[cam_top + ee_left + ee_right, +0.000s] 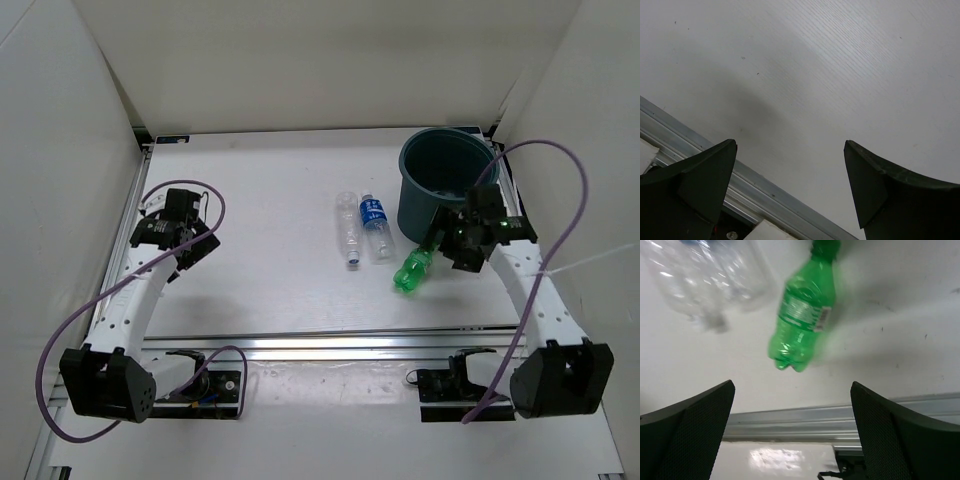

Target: Put the plastic bottles in the bin

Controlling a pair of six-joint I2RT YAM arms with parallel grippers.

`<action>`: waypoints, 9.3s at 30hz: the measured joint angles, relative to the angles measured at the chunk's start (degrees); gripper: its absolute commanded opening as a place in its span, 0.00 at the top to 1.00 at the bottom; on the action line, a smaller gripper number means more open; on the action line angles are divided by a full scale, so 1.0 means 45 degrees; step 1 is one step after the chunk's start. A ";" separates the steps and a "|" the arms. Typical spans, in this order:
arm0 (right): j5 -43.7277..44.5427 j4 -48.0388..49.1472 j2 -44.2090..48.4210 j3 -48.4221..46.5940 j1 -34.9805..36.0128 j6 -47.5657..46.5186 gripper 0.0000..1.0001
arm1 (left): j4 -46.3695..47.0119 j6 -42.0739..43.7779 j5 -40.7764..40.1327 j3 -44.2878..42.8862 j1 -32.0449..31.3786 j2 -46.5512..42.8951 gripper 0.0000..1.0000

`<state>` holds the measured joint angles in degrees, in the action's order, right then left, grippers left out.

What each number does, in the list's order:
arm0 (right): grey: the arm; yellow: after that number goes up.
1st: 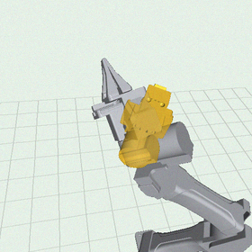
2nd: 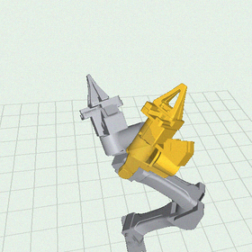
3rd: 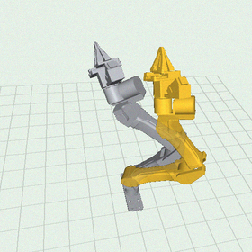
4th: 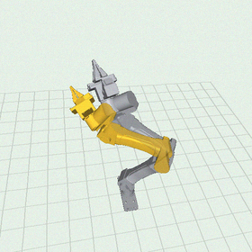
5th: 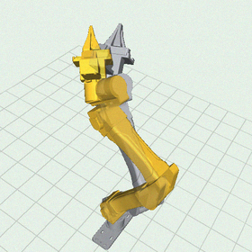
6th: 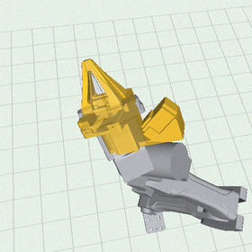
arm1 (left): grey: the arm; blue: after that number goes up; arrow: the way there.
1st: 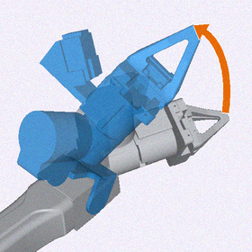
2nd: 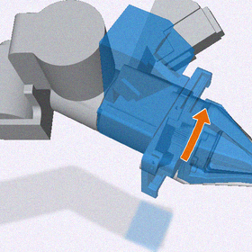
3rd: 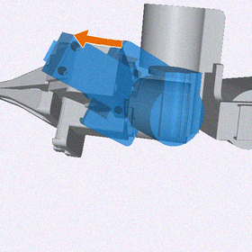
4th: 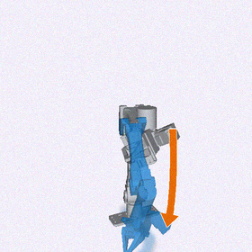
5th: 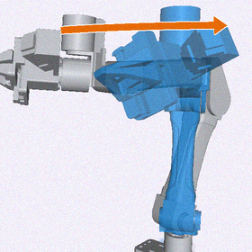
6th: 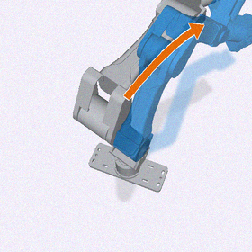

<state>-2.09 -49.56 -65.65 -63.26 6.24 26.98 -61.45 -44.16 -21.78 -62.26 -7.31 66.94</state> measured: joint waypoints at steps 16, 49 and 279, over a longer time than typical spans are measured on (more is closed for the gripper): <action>-0.0345 0.3429 -0.5090 0.0534 0.0233 0.0262 0.00 | -0.0073 -0.0039 0.0034 0.0661 -0.0228 -0.0185 0.00; 0.0097 0.1122 -0.5634 -1.1526 -0.0194 0.1025 0.72 | -0.0185 0.0296 -0.0204 0.1282 -0.0238 -0.1117 0.00; -0.4396 -0.0189 -0.4546 -0.5508 -0.4789 0.0729 0.01 | 0.8675 0.0102 1.3376 -1.0958 -0.4235 1.4911 0.61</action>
<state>-21.87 -50.41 -86.11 -88.05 -15.31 30.26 -22.41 -43.70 38.41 -111.57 -26.37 134.04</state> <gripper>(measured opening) 0.993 0.625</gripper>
